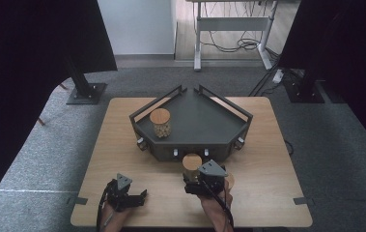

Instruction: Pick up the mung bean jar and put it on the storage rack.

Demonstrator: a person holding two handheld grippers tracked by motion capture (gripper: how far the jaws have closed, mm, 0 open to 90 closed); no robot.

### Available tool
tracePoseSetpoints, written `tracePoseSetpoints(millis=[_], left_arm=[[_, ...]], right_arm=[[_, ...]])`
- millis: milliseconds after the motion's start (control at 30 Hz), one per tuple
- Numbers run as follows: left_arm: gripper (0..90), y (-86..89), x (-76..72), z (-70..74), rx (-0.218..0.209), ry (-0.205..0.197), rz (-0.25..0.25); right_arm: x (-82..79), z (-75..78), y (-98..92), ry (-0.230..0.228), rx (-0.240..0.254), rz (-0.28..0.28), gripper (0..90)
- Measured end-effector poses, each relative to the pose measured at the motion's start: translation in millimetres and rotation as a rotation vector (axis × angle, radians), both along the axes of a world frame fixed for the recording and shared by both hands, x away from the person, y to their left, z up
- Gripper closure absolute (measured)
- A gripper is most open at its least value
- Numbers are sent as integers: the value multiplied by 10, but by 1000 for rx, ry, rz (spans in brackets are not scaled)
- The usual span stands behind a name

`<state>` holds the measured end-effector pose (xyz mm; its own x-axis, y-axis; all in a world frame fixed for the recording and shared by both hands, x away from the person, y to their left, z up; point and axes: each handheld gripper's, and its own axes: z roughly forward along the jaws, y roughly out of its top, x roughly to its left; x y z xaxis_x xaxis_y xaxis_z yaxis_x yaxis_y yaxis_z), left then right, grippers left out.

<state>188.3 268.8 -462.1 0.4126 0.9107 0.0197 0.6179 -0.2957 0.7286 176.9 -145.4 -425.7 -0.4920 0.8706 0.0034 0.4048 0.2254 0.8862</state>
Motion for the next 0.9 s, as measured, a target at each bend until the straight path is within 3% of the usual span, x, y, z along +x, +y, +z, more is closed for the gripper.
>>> tracePoseSetpoints(millis=[300,900], left_arm=[[31,0,1,1,0,0,0],[30,2,1,1,0,1,-2]], right_arm=[[69,-41,101,10,-14,8,53],[229,-89,328,26,-74,-44,57]])
